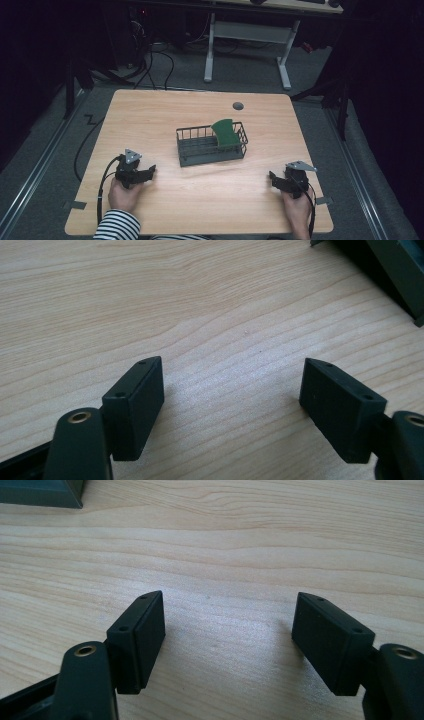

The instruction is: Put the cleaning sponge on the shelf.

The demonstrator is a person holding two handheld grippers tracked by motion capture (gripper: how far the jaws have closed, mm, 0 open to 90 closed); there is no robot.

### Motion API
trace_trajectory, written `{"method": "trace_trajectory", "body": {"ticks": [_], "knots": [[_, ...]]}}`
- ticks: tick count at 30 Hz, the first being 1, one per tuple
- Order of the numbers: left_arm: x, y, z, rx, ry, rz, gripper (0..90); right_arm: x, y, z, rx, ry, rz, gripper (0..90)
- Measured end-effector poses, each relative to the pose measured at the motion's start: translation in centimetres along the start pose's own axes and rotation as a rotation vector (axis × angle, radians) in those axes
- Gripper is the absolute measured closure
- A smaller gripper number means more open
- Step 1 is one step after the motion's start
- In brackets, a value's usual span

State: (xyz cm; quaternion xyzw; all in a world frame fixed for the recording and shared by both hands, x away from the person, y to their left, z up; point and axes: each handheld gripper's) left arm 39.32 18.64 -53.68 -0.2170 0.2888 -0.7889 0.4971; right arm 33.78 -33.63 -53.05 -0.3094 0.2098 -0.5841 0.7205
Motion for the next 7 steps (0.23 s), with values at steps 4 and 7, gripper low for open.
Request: {"method": "trace_trajectory", "body": {"ticks": [4, 7], "knots": [[0.01, -0.01, 0.0, -0.001, 0.0, 0.001, 26.3, -0.01, 0.0, 0.0, -0.001, -0.001, 0.002, 28.9], [0.01, -0.01, 0.0, -0.001, 0.0, 0.001, 26.3, -0.01, -0.01, 0.0, -0.001, 0.0, 0.002, 28.9]]}}
Point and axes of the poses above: each handheld gripper's, and its own axes: y roughly forward along the jaws, z roughly out of its top, x roughly to its right, and after that the axes turned 3 degrees about -y, right-handed
